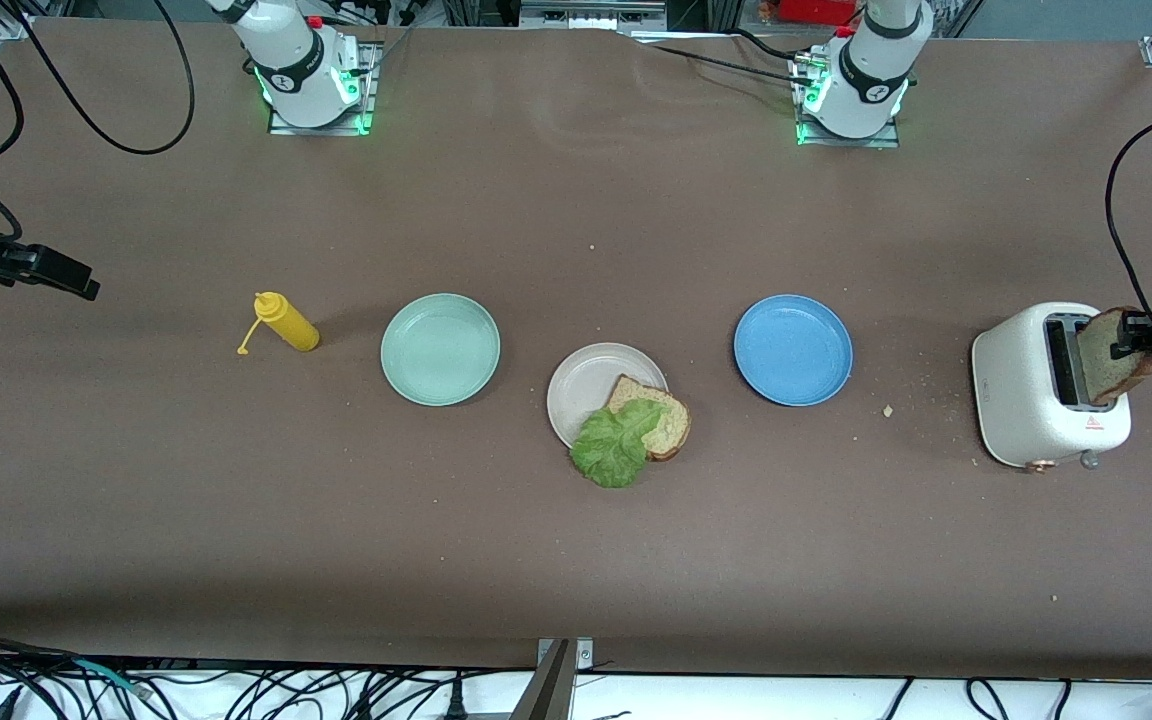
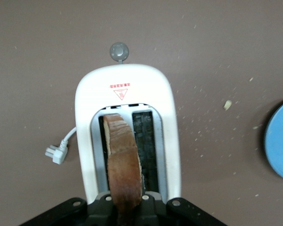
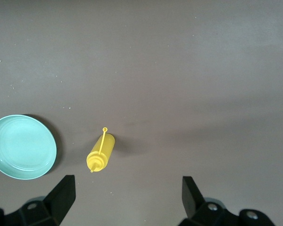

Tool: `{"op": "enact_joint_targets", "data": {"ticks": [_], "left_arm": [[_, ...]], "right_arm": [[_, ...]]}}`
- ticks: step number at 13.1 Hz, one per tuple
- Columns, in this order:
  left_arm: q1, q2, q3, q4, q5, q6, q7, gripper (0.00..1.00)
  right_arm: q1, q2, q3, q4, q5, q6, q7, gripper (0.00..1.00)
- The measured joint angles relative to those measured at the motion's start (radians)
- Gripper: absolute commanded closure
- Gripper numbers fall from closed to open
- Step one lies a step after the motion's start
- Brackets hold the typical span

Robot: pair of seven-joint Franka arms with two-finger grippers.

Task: Make sandwich in beige plate with both arms
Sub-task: 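Grasp the toast slice in the toaster with the left gripper, then lift the toast out and carry it over the beige plate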

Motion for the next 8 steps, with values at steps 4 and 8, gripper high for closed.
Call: {"op": "enact_joint_targets", "data": {"ticks": [4,8], "left_arm": [[-0.002,-0.030,-0.004,0.025,-0.014,0.000,0.000,1.00],[-0.018,-0.053,-0.030,0.025,-0.038,-0.003,-0.013,1.00]], "right_arm": [[0.000,0.000,-0.003,0.000,0.000,-0.014,0.010,0.00],[0.000,0.000,-0.033,0.000,0.000,-0.024,0.012,0.00]]}}
